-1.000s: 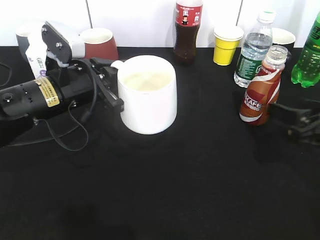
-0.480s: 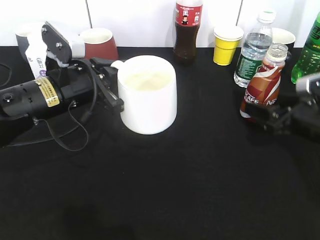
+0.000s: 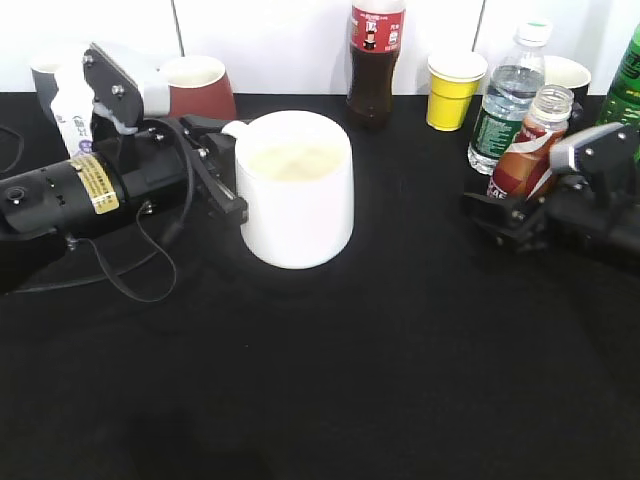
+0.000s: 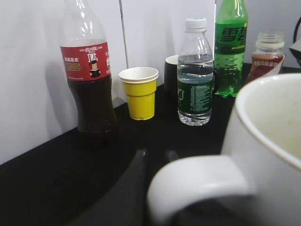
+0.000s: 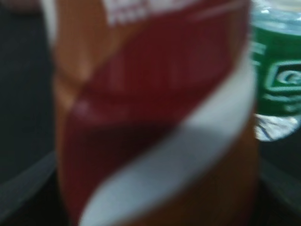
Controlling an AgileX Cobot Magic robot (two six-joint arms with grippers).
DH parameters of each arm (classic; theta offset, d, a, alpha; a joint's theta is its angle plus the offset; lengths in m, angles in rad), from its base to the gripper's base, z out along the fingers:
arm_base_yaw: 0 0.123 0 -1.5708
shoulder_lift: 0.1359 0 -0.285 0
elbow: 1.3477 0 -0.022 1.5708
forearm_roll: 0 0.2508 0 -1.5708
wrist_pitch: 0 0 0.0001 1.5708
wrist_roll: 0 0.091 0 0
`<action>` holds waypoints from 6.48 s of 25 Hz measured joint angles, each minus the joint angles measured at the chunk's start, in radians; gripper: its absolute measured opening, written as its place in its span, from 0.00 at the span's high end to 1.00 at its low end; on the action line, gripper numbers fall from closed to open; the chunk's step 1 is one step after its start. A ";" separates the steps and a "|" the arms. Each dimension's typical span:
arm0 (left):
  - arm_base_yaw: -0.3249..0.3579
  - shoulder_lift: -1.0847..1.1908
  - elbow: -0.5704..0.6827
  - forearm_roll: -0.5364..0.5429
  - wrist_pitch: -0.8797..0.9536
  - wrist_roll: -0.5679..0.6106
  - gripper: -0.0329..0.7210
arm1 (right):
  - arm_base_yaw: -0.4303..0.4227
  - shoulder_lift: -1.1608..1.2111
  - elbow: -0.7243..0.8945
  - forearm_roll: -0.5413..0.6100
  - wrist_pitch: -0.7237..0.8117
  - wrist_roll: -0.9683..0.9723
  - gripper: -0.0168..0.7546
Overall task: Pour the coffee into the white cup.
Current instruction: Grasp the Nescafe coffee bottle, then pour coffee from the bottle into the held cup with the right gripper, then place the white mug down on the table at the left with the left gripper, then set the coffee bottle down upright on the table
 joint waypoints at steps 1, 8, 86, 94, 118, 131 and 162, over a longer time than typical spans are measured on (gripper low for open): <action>0.000 0.000 0.000 0.000 0.000 0.000 0.88 | 0.005 0.002 -0.007 0.009 -0.002 0.000 0.16; 0.000 0.000 0.000 0.000 0.000 0.000 0.88 | 0.007 0.007 -0.007 0.029 -0.026 0.000 0.31; -0.340 0.041 -0.278 0.003 0.307 -0.120 0.88 | 0.017 -0.555 -0.005 -0.111 0.091 -1.283 0.31; -0.340 0.041 -0.278 -0.030 0.248 -0.120 0.88 | 0.017 -0.556 -0.005 -0.225 0.087 -0.844 0.31; 0.096 0.289 -0.099 -0.481 -0.120 0.192 0.88 | 0.017 -0.556 -0.005 -0.232 0.192 0.478 0.31; 0.096 0.311 -0.004 -0.507 -0.207 0.180 0.57 | 0.017 -0.556 -0.005 -0.232 0.192 0.484 0.31; 0.096 -0.215 0.312 -0.385 -0.125 0.180 0.57 | 0.017 -0.016 0.129 0.275 -0.044 -0.153 0.13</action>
